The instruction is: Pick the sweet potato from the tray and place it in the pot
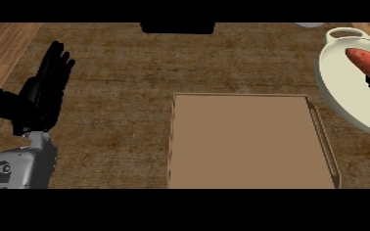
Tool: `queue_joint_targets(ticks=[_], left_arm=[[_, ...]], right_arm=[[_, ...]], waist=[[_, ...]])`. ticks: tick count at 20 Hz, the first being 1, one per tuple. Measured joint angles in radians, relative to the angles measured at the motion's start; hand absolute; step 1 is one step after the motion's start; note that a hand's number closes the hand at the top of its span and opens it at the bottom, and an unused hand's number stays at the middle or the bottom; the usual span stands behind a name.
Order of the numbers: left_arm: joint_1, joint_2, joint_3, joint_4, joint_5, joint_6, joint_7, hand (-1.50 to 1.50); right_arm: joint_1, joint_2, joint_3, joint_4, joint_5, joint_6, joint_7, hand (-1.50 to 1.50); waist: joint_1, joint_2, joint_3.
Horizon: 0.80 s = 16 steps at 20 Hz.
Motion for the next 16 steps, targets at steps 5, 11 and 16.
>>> queue_joint_targets(ticks=[5,11,16], left_arm=[[0.003,-0.008,-0.007,-0.008,-0.002,0.001,0.001,0.00],[-0.009,-0.008,-0.004,-0.011,-0.011,0.013,0.013,0.00],[-0.003,-0.004,0.001,-0.010,-0.009,0.006,0.009,0.00]], right_arm=[[-0.078,-0.044,-0.045,0.223,-0.057,0.060,-0.066,-1.50],[-0.140,-0.053,-0.120,0.365,-0.176,0.176,-0.207,-1.50],[-0.166,-0.070,-0.230,0.425,-0.311,0.250,-0.315,-1.50]], waist=[[0.007,0.004,0.001],[0.006,0.004,0.003],[0.001,0.004,0.003]])
